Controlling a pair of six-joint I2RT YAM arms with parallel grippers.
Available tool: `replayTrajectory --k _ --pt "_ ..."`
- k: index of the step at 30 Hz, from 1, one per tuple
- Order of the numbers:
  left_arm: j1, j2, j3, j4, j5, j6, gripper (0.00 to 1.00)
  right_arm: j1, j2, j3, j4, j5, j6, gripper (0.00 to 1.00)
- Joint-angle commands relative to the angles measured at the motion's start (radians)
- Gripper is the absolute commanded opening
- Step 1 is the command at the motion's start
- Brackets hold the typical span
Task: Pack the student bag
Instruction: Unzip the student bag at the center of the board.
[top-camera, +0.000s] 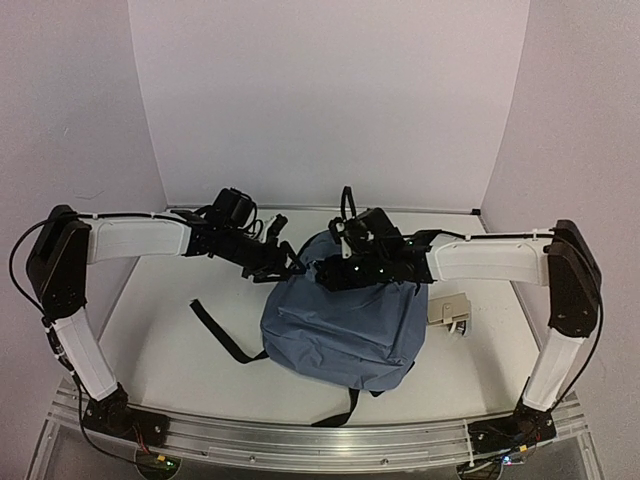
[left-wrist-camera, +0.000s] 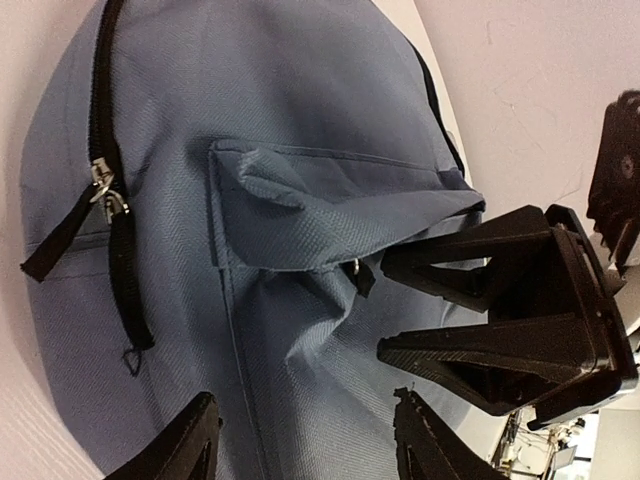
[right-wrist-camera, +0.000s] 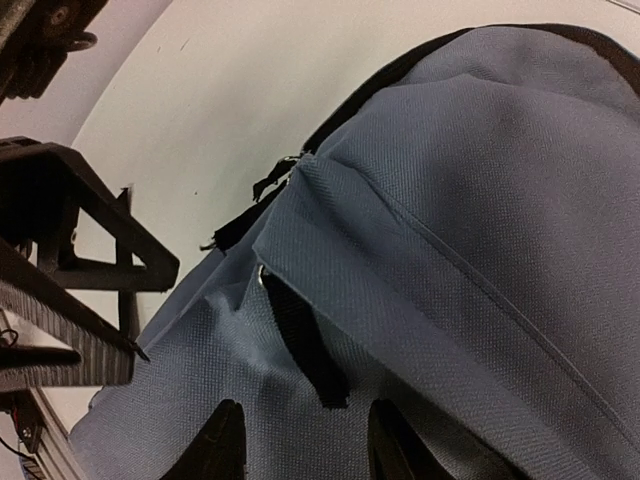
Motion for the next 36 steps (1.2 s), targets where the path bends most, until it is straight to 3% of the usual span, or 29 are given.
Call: replayTrajectory --k 1,5,11,16,20,28,36 --pt "-0.023 0.053 0.082 -0.004 0.022 0.035 0.56 0.006 0.033 0.073 -0.012 0.074 -0.022 0.37" --pt "-0.032 0.089 0.112 -0.030 0.006 0.050 0.49 0.009 0.065 0.096 -0.022 0.114 -0.037 0.36" --pt "-0.040 0.097 0.111 -0.024 -0.004 0.050 0.25 0.020 0.117 0.138 -0.037 0.143 -0.051 0.33" --pt "-0.041 0.097 0.100 -0.019 -0.011 0.045 0.03 0.038 0.146 0.162 -0.052 0.215 -0.055 0.17" --pt "-0.042 0.089 0.091 -0.022 -0.035 0.040 0.00 0.042 0.148 0.162 -0.088 0.344 -0.014 0.00" --pt "0.011 0.059 0.015 0.021 -0.098 -0.048 0.00 0.044 0.006 0.061 -0.110 0.486 0.069 0.00" --pt "0.078 -0.035 -0.081 0.018 -0.158 -0.058 0.00 0.040 -0.127 -0.074 -0.243 0.581 0.139 0.00"
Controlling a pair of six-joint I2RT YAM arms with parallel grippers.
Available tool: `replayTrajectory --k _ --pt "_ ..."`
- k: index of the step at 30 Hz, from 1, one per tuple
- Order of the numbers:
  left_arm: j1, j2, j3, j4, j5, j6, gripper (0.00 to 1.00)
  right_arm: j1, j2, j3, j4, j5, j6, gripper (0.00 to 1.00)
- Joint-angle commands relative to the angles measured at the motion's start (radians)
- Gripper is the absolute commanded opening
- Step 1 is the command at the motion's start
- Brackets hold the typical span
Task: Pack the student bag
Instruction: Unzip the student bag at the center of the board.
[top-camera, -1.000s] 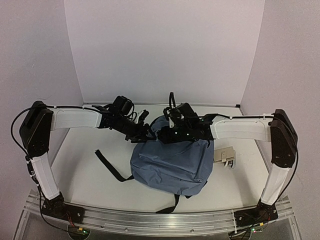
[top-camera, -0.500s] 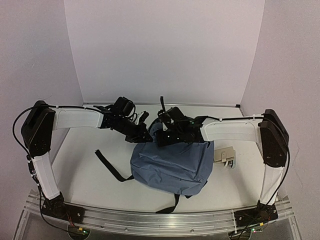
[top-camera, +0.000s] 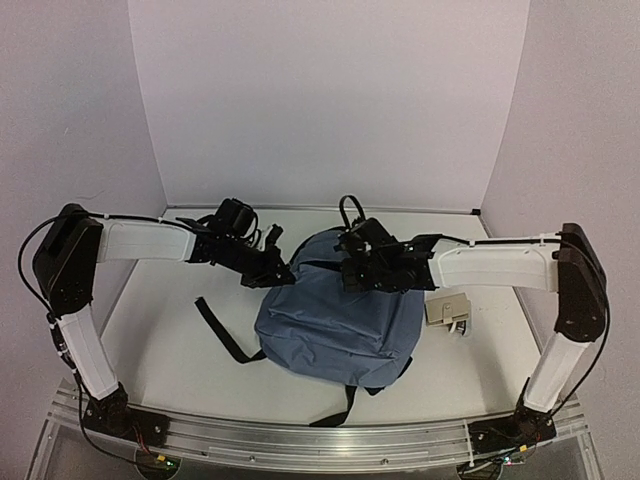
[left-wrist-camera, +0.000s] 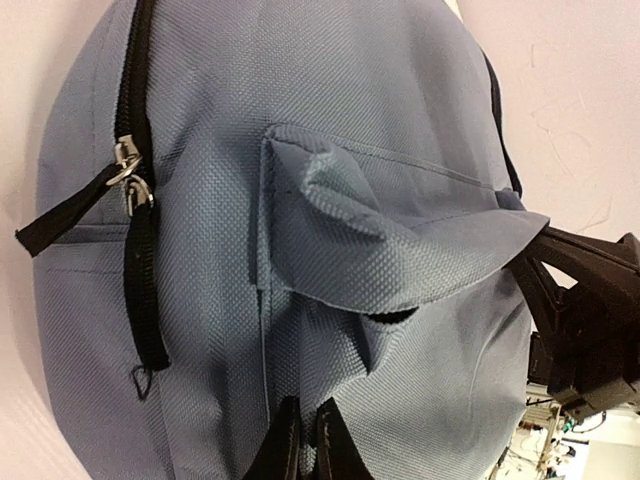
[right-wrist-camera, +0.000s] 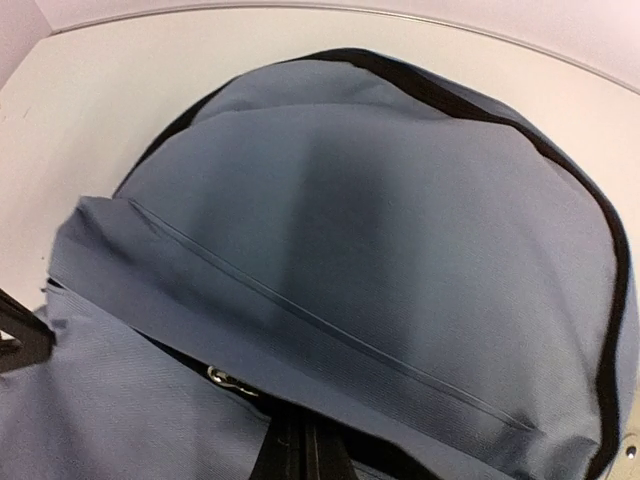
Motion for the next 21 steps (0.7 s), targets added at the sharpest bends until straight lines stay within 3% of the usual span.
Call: replayTrajectory --k 1,7,13,14,15,17,21 --pt "0.072 -0.090 -0.048 -0.035 -0.108 -0.004 0.00 -0.014 -0.114 -0.077 -0.120 0.112 0.073 0.00" --pt "0.145 -0.149 -0.094 -0.039 -0.114 0.030 0.00 -0.015 -0.250 -0.162 -0.193 0.076 0.130 0.00" --pt "0.146 -0.128 -0.045 -0.038 -0.037 0.106 0.00 -0.015 -0.257 -0.156 -0.187 -0.007 0.100 0.00" --pt "0.145 -0.125 -0.037 -0.041 -0.031 0.110 0.00 -0.014 -0.252 -0.140 -0.185 -0.017 0.081 0.02" --pt "0.146 -0.129 -0.030 -0.046 -0.028 0.112 0.01 -0.014 -0.251 -0.119 -0.182 -0.029 0.062 0.13" --pt "0.146 -0.148 -0.027 -0.057 -0.044 0.109 0.15 -0.013 -0.253 -0.079 -0.166 -0.080 -0.007 0.34" --pt "0.146 -0.245 -0.065 -0.107 -0.121 0.070 0.54 -0.014 -0.213 0.008 -0.149 -0.156 -0.157 0.60"
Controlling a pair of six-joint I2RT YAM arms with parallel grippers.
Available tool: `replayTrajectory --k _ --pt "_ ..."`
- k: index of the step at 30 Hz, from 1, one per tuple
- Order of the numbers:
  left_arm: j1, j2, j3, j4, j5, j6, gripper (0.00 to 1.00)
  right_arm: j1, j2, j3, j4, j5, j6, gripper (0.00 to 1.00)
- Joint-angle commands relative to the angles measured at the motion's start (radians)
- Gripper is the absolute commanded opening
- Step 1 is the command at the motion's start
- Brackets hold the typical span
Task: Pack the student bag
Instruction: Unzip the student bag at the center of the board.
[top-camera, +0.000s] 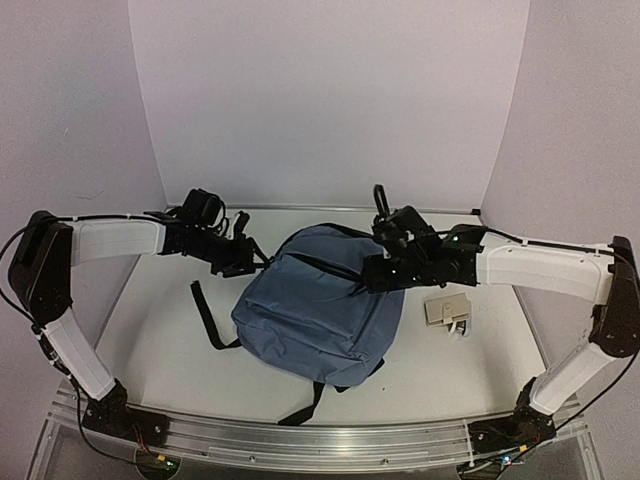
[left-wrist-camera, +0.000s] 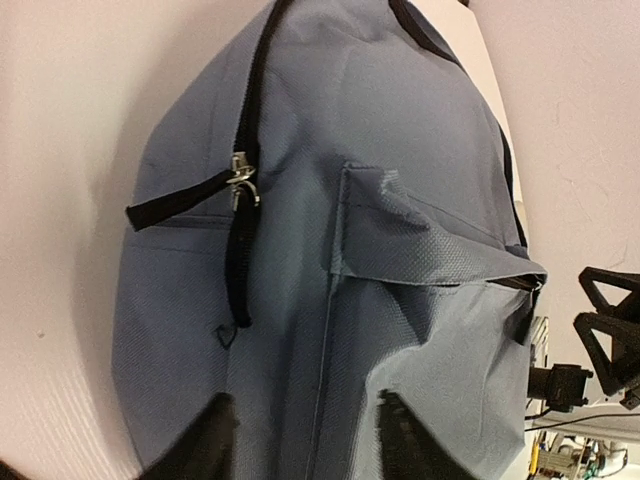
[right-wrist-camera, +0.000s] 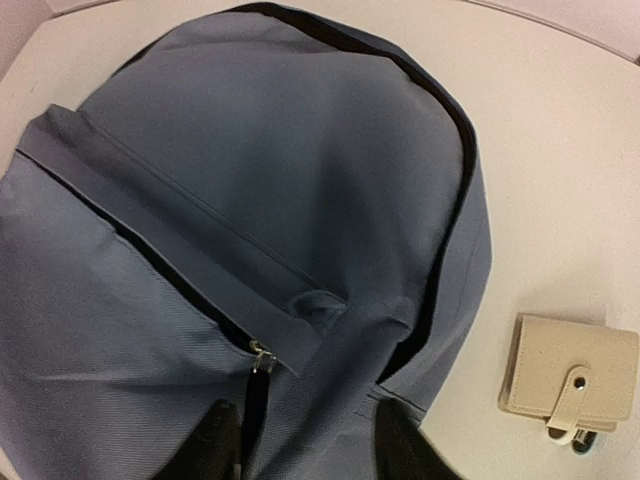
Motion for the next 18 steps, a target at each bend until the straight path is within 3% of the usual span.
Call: replayTrajectory --k 1,4,8,14,18 --pt "0.011 -0.143 -0.006 -0.073 -0.101 -0.030 0.61 -0.004 0.042 0.144 0.016 -0.075 -0.195 0.64" --pt "0.011 -0.214 -0.059 -0.132 -0.135 -0.081 0.72 -0.005 0.123 0.207 0.016 -0.087 -0.280 0.75" --pt "0.009 -0.317 -0.174 -0.143 -0.101 -0.196 0.77 -0.013 0.241 0.310 0.018 -0.085 -0.358 0.76" --pt "-0.038 -0.428 -0.336 -0.125 -0.058 -0.349 0.76 -0.046 0.394 0.441 0.019 -0.089 -0.421 0.65" --pt "-0.113 -0.463 -0.379 -0.085 -0.079 -0.430 0.68 -0.071 0.454 0.474 0.018 -0.075 -0.425 0.42"
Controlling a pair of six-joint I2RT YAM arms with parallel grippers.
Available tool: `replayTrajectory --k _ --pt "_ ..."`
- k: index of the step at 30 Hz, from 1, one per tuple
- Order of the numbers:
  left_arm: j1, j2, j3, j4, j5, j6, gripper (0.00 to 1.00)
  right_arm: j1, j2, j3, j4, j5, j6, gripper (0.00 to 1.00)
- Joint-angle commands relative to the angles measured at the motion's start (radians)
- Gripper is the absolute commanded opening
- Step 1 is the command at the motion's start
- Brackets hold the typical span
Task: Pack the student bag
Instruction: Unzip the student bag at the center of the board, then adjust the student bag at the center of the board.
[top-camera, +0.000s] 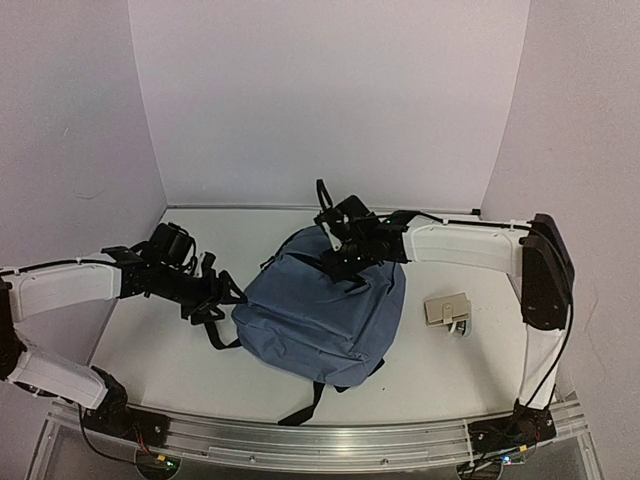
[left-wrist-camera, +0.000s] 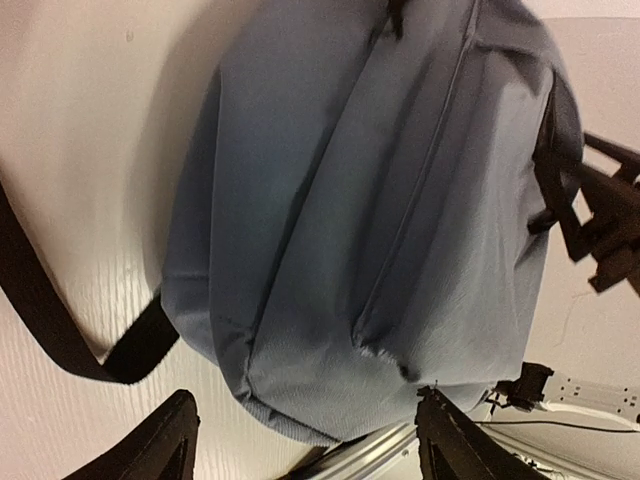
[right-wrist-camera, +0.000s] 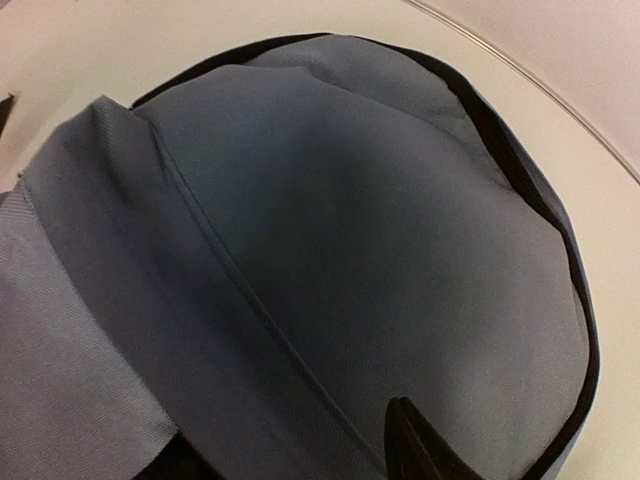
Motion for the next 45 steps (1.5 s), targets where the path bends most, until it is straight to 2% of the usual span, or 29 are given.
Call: replayTrajectory --k 1,4,7,13,20,24,27,29,34,39,45 --pt "-0.074 -0.052 -0.030 0.060 -0.004 -0.135 0.62 -0.026 0.030 0.061 -0.001 0.016 -0.039 0.35" --pt "-0.107 -0.011 -0.061 0.195 0.033 -0.183 0.40 -0.027 0.022 0.044 0.000 -0.010 -0.034 0.14" --pt "-0.116 0.070 -0.077 0.356 0.075 -0.217 0.33 -0.027 0.009 0.013 0.001 -0.040 -0.023 0.00" --pt "-0.096 0.195 0.005 0.389 -0.005 -0.136 0.30 -0.026 -0.057 -0.077 0.024 -0.229 0.015 0.00" --pt "0.120 0.262 0.084 0.389 -0.041 0.006 0.27 -0.024 -0.135 -0.151 0.067 -0.513 0.062 0.00" --pt "0.211 0.338 0.241 0.357 -0.015 0.110 0.27 -0.017 -0.164 -0.212 0.180 -0.650 0.140 0.00" --pt "0.231 0.400 0.362 0.288 -0.035 0.198 0.30 -0.011 -0.190 -0.262 0.259 -0.624 0.222 0.00" --pt "0.232 0.415 0.445 0.195 -0.135 0.266 0.33 -0.012 -0.202 -0.295 0.291 -0.545 0.296 0.00" --pt "0.188 0.326 0.504 0.040 -0.309 0.380 0.54 -0.012 -0.232 -0.415 0.429 -0.434 0.475 0.00" --pt "-0.010 0.252 0.527 -0.081 -0.381 0.395 0.65 -0.012 -0.301 -0.590 0.654 -0.377 0.678 0.00" --pt "-0.195 0.309 0.576 -0.159 -0.426 0.273 0.74 -0.013 -0.310 -0.630 0.698 -0.337 0.701 0.00"
